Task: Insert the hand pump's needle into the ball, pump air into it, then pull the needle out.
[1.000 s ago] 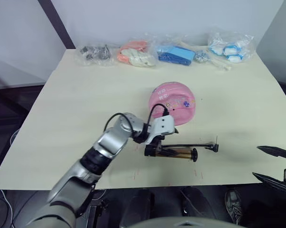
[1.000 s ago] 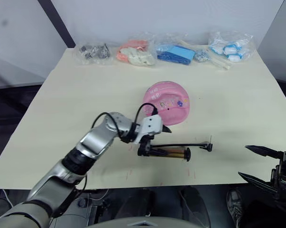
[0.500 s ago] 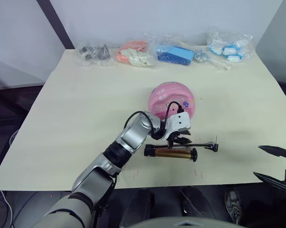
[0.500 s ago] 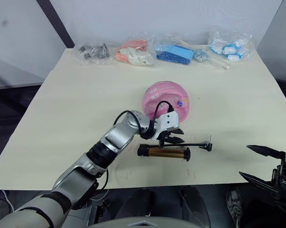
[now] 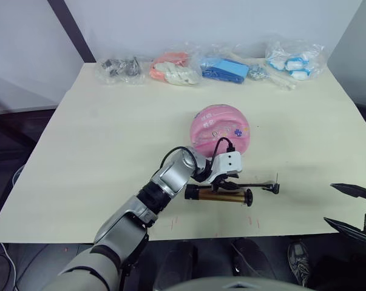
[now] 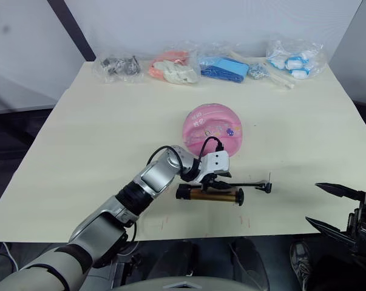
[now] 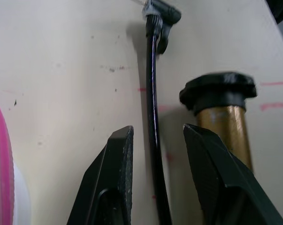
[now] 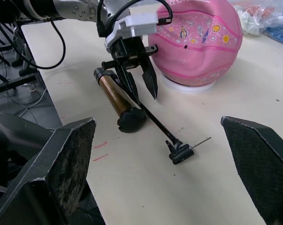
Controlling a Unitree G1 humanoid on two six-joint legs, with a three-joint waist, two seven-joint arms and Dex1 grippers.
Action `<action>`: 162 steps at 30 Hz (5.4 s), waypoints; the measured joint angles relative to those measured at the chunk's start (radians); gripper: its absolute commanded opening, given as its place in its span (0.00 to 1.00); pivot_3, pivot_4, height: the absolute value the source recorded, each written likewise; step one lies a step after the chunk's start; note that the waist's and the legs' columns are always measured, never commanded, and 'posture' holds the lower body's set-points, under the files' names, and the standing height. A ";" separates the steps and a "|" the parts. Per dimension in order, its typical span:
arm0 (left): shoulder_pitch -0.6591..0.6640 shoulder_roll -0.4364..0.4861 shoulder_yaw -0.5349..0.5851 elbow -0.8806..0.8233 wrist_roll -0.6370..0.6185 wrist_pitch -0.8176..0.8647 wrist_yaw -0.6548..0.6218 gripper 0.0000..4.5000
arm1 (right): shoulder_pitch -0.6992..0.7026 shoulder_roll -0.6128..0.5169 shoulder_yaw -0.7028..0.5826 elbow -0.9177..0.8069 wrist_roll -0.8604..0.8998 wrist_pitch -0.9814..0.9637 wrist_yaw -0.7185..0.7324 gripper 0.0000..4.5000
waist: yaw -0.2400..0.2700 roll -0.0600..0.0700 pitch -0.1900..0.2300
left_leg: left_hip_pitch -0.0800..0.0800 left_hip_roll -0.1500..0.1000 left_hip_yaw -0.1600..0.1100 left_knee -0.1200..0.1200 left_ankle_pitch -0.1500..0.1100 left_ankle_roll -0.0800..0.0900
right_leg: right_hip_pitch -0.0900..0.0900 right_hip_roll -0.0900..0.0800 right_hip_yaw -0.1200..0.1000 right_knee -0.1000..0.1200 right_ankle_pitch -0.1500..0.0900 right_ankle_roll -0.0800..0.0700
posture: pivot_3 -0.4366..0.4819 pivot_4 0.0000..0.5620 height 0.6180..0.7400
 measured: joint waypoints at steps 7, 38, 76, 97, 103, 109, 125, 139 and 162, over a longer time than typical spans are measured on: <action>-0.004 -0.037 -0.019 0.061 0.023 -0.021 -0.001 0.40 | -0.004 0.000 0.000 0.003 0.000 -0.003 -0.003 1.00 | -0.001 0.000 0.000 | 0.000 0.000 0.000 0.000 0.000 0.000 | 0.000 0.000 0.000 0.000 0.000 0.000 | 0.48 0.27 1.00; 0.135 -0.026 0.071 -0.084 0.015 -0.020 0.041 0.00 | 0.037 0.071 0.033 -0.113 -0.015 0.171 -0.268 1.00 | 0.002 0.001 -0.001 | 0.000 0.000 -0.001 0.000 0.000 0.000 | 0.000 -0.001 0.000 0.001 0.000 0.000 | 0.48 0.27 1.00; 0.272 -0.046 0.207 -0.247 -0.199 -0.082 0.128 0.00 | -0.130 0.313 0.161 -0.473 0.556 0.781 -1.196 1.00 | 0.000 0.002 -0.001 | 0.000 0.000 -0.001 0.001 -0.002 0.003 | 0.000 0.000 0.000 0.001 0.000 0.000 | 0.48 0.27 1.00; 0.271 -0.055 0.207 -0.244 -0.215 -0.080 0.127 0.00 | -0.146 0.317 0.161 -0.473 0.551 0.753 -1.207 1.00 | -0.001 0.002 -0.001 | 0.000 0.000 -0.001 0.001 -0.002 0.003 | 0.000 0.000 0.000 0.001 0.000 0.000 | 0.48 0.27 1.00; 0.271 -0.053 0.207 -0.244 -0.220 -0.080 0.127 0.00 | -0.154 0.317 0.163 -0.473 0.545 0.744 -1.213 0.49 | -0.001 0.002 -0.001 | 0.000 0.000 -0.001 0.001 -0.002 0.003 | 0.000 0.000 0.000 0.001 0.000 0.000 | 0.48 0.27 1.00; 0.271 -0.053 0.207 -0.240 -0.220 -0.085 0.127 0.00 | -0.155 0.312 0.163 -0.474 0.545 0.741 -1.214 0.08 | -0.001 0.002 -0.001 | 0.000 0.000 -0.001 0.001 -0.002 0.003 | 0.000 0.000 0.000 0.001 0.000 0.000 | 0.48 0.27 1.00; 0.270 -0.041 0.208 -0.212 -0.228 -0.101 0.120 0.42 | -0.133 0.253 0.180 -0.488 0.488 0.737 -1.161 0.08 | -0.002 0.002 -0.001 | 0.000 0.000 -0.001 0.001 -0.002 0.003 | 0.000 0.000 0.000 0.001 0.000 0.000 | 0.48 0.27 1.00; 0.317 0.111 0.343 -0.382 -0.337 -0.133 0.053 0.99 | -0.080 0.186 0.202 -0.517 0.202 0.551 -0.873 0.08 | -0.002 0.001 -0.001 | 0.000 0.000 -0.001 0.000 -0.002 0.003 | 0.000 0.000 0.000 0.001 0.000 0.000 | 0.48 0.27 1.00; 0.022 0.201 0.521 -0.142 -0.345 -0.168 0.129 0.99 | -0.125 0.096 0.264 -0.509 -0.034 0.368 -0.620 0.08 | -0.001 -0.001 0.000 | 0.000 0.000 -0.002 0.000 0.001 -0.001 | 0.000 0.000 -0.001 0.000 0.000 0.000 | 0.48 0.27 1.00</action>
